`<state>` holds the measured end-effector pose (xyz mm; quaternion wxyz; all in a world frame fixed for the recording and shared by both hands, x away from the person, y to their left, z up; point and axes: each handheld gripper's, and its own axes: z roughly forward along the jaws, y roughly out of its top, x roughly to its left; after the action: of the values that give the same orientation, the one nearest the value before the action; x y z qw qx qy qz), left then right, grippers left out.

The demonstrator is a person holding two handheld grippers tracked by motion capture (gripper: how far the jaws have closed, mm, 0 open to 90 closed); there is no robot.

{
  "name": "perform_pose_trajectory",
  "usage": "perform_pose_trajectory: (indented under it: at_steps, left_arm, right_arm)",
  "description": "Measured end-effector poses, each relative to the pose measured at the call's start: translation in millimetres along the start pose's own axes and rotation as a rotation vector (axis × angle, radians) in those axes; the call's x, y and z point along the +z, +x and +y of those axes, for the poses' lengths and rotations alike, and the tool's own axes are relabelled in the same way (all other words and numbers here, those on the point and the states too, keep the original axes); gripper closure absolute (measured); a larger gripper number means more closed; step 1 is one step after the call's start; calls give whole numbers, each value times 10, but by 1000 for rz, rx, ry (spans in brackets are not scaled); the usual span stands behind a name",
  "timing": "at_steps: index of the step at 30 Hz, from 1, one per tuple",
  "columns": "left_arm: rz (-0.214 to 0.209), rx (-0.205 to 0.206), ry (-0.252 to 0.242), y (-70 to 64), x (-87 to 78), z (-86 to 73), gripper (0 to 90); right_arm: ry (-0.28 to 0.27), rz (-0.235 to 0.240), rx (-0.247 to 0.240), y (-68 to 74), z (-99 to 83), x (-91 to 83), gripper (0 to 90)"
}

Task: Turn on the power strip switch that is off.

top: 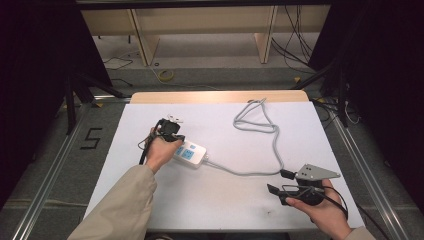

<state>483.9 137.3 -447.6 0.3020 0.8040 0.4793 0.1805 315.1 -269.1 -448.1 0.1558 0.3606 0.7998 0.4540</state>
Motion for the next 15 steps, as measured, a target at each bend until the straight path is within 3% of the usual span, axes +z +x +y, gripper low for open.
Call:
perform_pose_trajectory:
  at_steps: [15]
  left_arm:
    - [7, -4, 11, 2, 55, 1, 898]
  right_arm:
    - [2, 5, -4, 4, 1, 9, 295]
